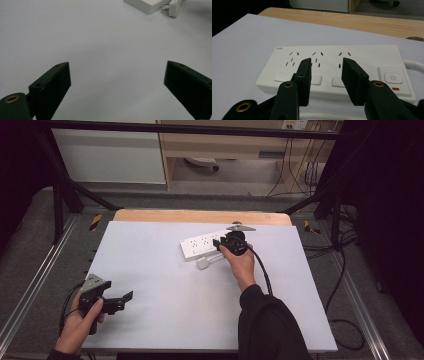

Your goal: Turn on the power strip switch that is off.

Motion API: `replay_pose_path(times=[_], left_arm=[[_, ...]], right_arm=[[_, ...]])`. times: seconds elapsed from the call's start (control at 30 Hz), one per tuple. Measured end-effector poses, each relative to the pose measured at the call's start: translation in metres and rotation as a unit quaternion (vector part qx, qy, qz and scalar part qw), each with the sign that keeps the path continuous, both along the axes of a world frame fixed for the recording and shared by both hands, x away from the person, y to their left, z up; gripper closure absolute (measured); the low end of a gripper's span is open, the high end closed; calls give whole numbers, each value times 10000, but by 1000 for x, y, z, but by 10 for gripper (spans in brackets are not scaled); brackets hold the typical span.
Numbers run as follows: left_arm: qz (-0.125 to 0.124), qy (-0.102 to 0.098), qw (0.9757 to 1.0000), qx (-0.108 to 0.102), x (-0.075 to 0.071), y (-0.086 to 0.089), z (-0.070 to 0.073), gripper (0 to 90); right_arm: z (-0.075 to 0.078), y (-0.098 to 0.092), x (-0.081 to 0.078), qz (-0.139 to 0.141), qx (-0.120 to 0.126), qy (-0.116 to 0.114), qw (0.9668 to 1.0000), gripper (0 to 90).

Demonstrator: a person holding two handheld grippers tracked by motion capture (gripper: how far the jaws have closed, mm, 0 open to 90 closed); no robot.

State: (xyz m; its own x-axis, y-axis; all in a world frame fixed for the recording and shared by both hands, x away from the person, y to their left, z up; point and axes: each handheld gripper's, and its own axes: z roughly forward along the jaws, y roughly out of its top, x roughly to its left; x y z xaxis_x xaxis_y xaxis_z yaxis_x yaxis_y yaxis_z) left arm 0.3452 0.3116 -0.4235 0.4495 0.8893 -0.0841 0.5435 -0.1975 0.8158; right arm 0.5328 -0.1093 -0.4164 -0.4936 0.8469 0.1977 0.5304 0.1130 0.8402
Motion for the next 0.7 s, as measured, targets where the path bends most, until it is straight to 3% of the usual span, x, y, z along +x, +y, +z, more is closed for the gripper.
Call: replay_pose_path(times=[0.7], left_arm=[[-36, -4, 10000, -8, 0, 0, 0, 72]], right_arm=[[-11, 8, 1, -19, 71, -67, 10000, 739]])
